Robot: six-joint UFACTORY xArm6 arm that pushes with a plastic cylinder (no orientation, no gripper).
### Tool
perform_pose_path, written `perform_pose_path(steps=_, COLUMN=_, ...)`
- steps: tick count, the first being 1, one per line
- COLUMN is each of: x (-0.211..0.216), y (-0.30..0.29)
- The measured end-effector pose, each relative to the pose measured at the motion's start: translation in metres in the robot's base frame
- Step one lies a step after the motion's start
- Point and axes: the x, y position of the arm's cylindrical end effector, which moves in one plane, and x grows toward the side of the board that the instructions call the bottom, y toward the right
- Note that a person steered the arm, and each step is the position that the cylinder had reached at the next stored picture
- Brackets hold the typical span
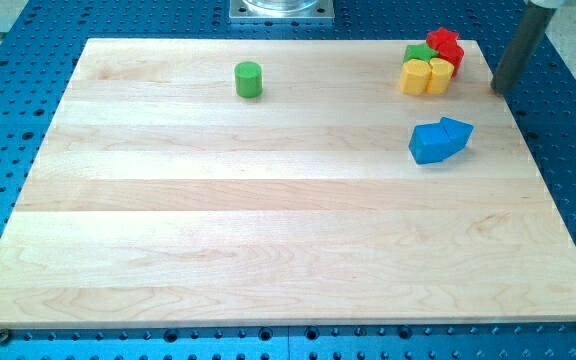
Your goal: Push the heart into the hexagon
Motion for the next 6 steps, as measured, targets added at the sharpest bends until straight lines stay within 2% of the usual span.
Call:
perform_pose_path(steps=3, x=0.0, y=-0.073)
perform_pose_path(steps=5, x=-0.006, y=-0.083)
perform_pose_path(steps=6, x=-0.028, y=-0.084)
